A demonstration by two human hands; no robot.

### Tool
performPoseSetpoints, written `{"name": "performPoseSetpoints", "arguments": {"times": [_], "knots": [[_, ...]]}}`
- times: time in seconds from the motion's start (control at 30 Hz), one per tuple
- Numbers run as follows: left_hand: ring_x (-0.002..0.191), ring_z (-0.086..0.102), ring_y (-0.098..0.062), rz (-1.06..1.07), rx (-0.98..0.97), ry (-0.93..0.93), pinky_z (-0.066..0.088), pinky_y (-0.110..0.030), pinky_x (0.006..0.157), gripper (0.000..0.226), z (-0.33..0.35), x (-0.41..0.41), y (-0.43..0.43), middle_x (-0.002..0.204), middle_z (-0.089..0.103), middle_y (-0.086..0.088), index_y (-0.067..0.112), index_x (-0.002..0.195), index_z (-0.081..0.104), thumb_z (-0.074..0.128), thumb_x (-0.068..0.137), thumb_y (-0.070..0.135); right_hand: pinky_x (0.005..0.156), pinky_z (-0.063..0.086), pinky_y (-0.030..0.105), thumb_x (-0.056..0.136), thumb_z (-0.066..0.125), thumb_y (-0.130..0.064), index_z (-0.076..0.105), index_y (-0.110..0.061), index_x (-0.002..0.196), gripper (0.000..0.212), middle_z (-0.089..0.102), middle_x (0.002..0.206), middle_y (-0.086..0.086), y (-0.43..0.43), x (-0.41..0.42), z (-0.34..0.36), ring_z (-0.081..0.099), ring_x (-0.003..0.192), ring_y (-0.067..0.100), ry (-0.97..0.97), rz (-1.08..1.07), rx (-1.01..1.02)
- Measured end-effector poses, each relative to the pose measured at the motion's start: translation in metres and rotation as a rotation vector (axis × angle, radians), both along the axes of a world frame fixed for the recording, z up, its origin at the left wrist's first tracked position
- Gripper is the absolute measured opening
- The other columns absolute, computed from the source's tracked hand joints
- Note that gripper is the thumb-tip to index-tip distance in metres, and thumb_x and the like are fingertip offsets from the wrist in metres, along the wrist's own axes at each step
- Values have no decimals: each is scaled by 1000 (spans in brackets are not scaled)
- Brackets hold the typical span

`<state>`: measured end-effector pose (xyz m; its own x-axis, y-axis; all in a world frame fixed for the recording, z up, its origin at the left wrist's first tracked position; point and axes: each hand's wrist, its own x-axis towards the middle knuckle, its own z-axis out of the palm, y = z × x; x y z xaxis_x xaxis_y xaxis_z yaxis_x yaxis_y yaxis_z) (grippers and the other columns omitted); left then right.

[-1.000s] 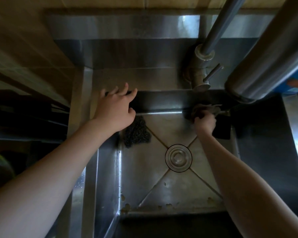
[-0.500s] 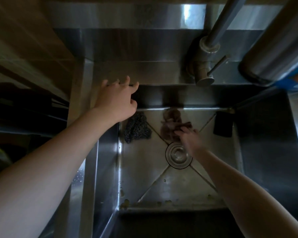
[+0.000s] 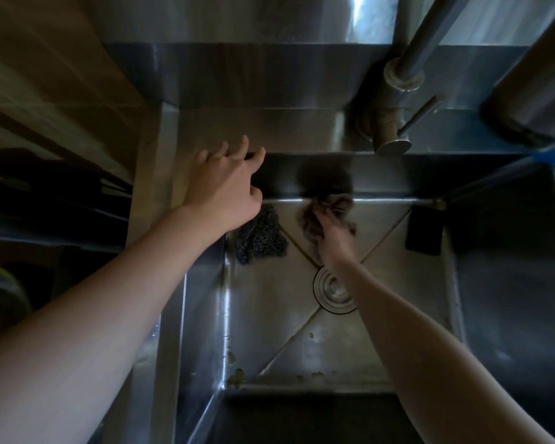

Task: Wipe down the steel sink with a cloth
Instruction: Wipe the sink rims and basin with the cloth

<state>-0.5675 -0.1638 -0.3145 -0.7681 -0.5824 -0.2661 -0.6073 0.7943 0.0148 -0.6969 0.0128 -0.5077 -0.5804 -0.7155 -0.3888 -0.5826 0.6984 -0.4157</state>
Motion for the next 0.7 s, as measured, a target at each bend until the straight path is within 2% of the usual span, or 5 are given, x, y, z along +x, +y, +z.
{"name": "performPoseSetpoints", "arguments": {"times": [0.1,0.23,0.43,0.6,0.7], "knots": [[139,26,-35,-4,-11,4,24,-44,106,65,0,0,0,156,20,-8,27,147,24,47,86,31,108,36,43,94,44,-8,37,-28,145,55,19,158,3,1,13,-8,24,138,37,87,300,138],[138,27,-36,-7,-20,3,26,-44,105,67,-1,0,0,156,21,-9,26,147,25,48,85,31,107,36,41,90,49,-9,40,-32,141,56,19,158,-2,46,-9,-6,25,140,29,197,546,217],[137,28,-36,-8,-28,10,27,-46,104,67,-2,0,1,155,24,-10,25,146,28,50,83,31,107,38,39,88,54,-10,47,-27,138,53,34,153,1,64,-45,7,38,132,34,102,319,191],[137,29,-36,4,-33,16,28,-46,104,66,-4,0,0,155,25,-9,27,145,29,50,83,31,70,43,34,87,55,-20,36,-29,139,55,55,129,14,13,-10,9,55,108,37,78,122,94],[137,29,-36,4,-29,16,28,-47,104,66,-4,0,1,155,25,-9,27,145,29,51,83,32,87,49,40,91,48,-13,37,-28,142,55,46,144,4,5,12,1,42,124,34,77,347,114]]}}
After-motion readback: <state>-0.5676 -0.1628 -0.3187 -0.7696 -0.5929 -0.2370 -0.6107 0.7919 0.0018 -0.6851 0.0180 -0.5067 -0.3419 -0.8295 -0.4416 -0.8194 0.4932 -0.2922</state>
